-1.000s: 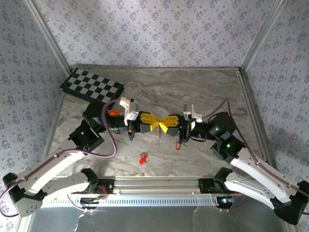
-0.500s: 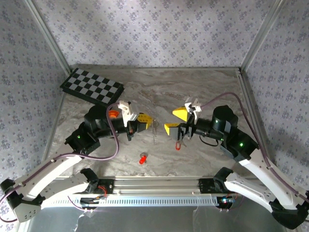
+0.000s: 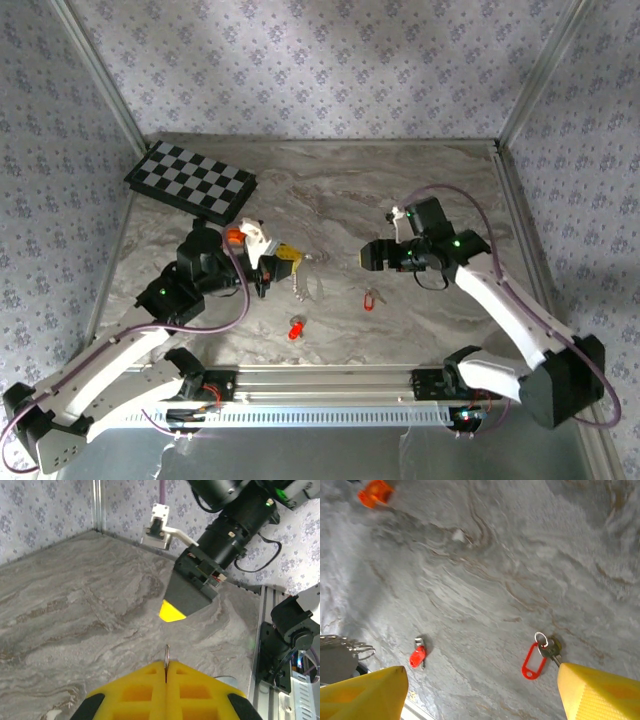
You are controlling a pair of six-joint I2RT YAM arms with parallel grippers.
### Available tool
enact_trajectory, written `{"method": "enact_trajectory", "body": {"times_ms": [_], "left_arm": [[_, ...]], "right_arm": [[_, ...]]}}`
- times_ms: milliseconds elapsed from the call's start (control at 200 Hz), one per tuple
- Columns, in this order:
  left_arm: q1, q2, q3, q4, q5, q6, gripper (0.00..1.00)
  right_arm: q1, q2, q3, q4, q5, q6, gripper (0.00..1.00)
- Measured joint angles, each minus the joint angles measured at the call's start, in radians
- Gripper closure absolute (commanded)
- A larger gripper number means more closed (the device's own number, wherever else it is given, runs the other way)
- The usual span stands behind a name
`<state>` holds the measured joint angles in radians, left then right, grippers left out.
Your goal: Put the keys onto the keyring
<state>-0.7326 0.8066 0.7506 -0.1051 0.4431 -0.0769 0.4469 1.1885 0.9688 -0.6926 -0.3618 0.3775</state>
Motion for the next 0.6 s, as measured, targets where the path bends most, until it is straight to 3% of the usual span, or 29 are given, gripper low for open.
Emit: {"method": "enact_trajectory", "body": {"times_ms": [255, 600], "left_arm": [[0.04, 0.022, -0.038, 0.037, 0.059, -0.022, 1.0], [0.046, 0.07, -0.074, 0.117, 0.137, -0.03, 1.0]], "right_arm": [[-0.016, 0.267, 0.02, -0.032, -0.021, -0.054, 0.29], [-0.035, 0.43, 0.049, -0.036, -0.02, -0.107, 0.38]]}}
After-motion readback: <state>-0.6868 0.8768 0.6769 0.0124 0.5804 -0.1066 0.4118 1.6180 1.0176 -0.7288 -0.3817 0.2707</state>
